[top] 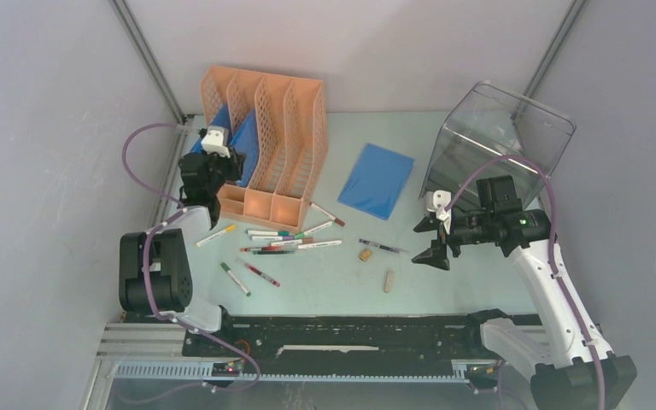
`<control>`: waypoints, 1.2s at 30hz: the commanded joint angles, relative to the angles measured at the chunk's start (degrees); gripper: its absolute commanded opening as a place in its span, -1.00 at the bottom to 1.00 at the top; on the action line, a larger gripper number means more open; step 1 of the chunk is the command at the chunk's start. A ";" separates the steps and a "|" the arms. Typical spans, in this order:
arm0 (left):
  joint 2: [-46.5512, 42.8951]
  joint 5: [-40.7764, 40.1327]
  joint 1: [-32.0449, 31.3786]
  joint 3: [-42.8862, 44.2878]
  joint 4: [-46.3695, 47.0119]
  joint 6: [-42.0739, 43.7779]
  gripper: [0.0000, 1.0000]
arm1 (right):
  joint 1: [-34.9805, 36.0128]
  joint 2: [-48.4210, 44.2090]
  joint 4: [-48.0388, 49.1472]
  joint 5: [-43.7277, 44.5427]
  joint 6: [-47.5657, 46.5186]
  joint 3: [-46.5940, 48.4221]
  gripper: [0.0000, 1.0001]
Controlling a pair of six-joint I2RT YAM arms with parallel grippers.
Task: Organize the desk
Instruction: Place the folder in the storage box.
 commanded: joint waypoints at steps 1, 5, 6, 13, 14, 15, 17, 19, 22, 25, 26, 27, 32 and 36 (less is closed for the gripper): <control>-2.74 -2.14 0.49 0.00 3.51 -2.42 -0.30 | 0.44 -0.19 0.55 -0.37 -0.61 0.00 0.59; -5.08 -5.43 0.51 2.16 -1.54 -5.06 -0.15 | 0.44 -0.26 0.57 -0.40 -0.68 0.03 0.59; -5.71 -6.13 0.62 2.65 -2.89 -5.66 -0.11 | 0.37 -0.27 0.50 -0.49 -0.68 0.01 0.59; -12.73 -9.02 0.72 3.32 -9.29 -10.91 0.23 | -0.21 -0.53 0.49 -1.14 -0.66 0.03 0.59; -13.96 -9.30 0.75 3.45 -10.49 -11.99 0.31 | -0.32 -0.58 0.50 -1.30 -0.65 0.01 0.59; -15.13 -9.41 0.70 3.57 -11.62 -13.06 0.40 | -0.41 -0.61 0.52 -1.51 -0.60 0.00 0.59; -17.35 -9.59 0.88 3.80 -13.61 -15.83 0.60 | -0.60 -0.71 0.45 -1.79 -0.57 -0.02 0.59; -19.66 -9.67 1.07 4.10 -16.09 -18.31 0.67 | -0.82 -0.77 0.38 -2.05 -0.56 -0.03 0.59; -22.76 -9.55 1.25 3.88 -18.93 -21.71 0.72 | -1.26 -0.80 0.30 -2.67 -0.59 0.03 0.59; -26.04 -8.93 1.34 2.95 -20.97 -24.81 0.76 | -1.86 -0.93 0.27 -3.34 -0.53 0.02 0.59; -27.16 -8.60 1.44 2.53 -21.54 -25.81 0.77 | -2.14 -0.93 0.19 -3.65 -0.48 0.02 0.60; -28.33 -8.13 1.38 1.94 -22.04 -26.74 0.78 | -2.34 -0.85 0.14 -3.89 -0.48 0.03 0.60; -34.47 -5.72 1.49 -1.36 -23.88 -31.12 0.82 | -3.27 -0.90 3.94 -5.17 4.62 -1.22 0.59; -37.79 -1.82 1.47 -3.12 -25.76 -33.29 0.83 | -3.60 -1.93 9.33 -5.26 10.53 -3.38 0.59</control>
